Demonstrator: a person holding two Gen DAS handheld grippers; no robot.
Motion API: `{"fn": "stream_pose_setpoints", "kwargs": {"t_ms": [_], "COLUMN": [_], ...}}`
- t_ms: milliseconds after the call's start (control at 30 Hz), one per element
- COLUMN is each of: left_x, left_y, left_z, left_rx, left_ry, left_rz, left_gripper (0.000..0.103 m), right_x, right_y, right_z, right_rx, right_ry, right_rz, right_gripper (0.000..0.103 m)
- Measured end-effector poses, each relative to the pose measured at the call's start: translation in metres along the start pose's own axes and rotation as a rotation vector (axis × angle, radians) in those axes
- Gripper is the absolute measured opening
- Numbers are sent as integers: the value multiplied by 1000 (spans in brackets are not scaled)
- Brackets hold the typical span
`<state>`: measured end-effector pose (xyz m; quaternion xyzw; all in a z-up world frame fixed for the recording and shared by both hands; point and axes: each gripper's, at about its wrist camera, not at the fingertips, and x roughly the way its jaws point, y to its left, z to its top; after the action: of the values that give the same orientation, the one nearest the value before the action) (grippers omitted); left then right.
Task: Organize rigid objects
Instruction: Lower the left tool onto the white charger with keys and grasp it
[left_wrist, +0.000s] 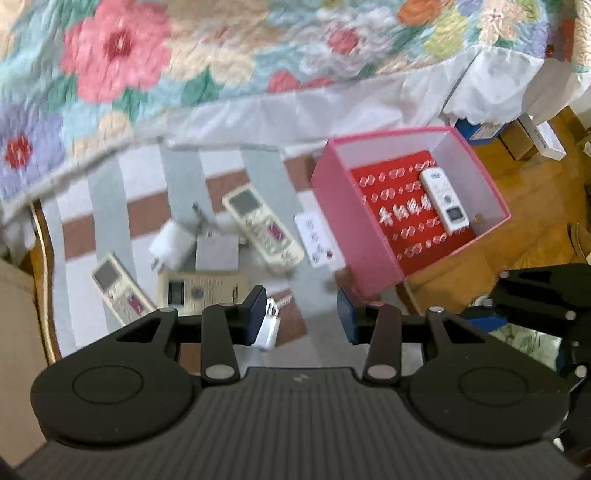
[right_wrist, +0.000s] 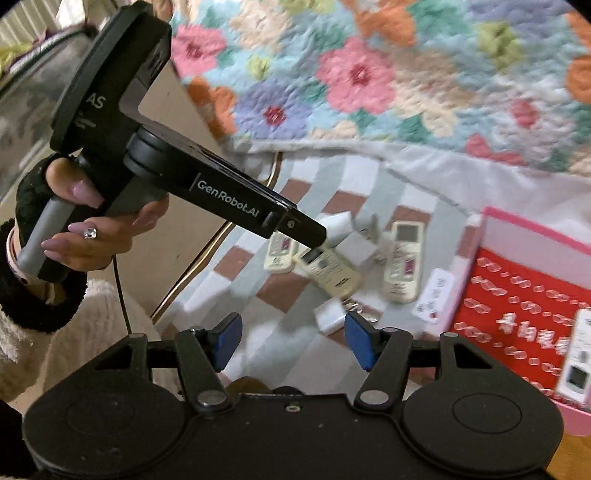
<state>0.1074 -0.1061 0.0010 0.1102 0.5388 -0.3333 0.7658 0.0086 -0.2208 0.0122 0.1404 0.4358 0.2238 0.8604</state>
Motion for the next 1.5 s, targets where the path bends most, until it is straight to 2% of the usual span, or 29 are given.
{"fn": "stream_pose_setpoints", "kwargs": {"t_ms": [100,200,400,500,600,767,867,933,967,1033,1167,1233,1300,1367,1500], "left_x": [17,37,80,98,117,148,155,160,163,165,167,168,170,170,167], "left_y": [17,32,64,76,86,91,94,96,96,96,94,95,95,94,84], "left_z": [-15,-27,-40,-42,-44,-48,-50,-53,-54,-57,-61,-62,-64,-66,-67], "left_rx": [-16,-27,-87,-133,-173,-204,-240,-279,-306,-338,-379,-394,-417,-424,-384], "left_ry": [17,11,44,31,14,46,52,82,99,116,141,143,145,142,121], "left_rz": [-10,17,40,21,24,-6,-63,-134,-157,-174,-195,-204,-218,-218,-185], "left_gripper": [41,41,41,41,41,41,39,34,34,33,32,32,32,32,31], "right_x": [26,58,122,145,161,179,184,188,190,193,190,192,194,197,198], "right_y": [2,-2,-13,-20,-19,-23,-23,-22,-22,-23,-22,-17,-14,-14,-13], "right_z": [-6,-13,-32,-43,-49,-50,-50,-50,-50,-52,-54,-55,-54,-54,-53], "right_rx": [13,58,112,151,136,141,135,127,131,145,169,132,109,92,74], "right_ry": [2,0,16,11,-4,-6,-12,-9,2,8,3,6,8,6,-17], "right_rz": [13,7,-92,-122,-157,-204,-243,-256,-258,-307,-337,-357,-376,-391,-417], "right_gripper": [67,67,67,67,67,65,63,52,45,39,39,43,52,55,52]}}
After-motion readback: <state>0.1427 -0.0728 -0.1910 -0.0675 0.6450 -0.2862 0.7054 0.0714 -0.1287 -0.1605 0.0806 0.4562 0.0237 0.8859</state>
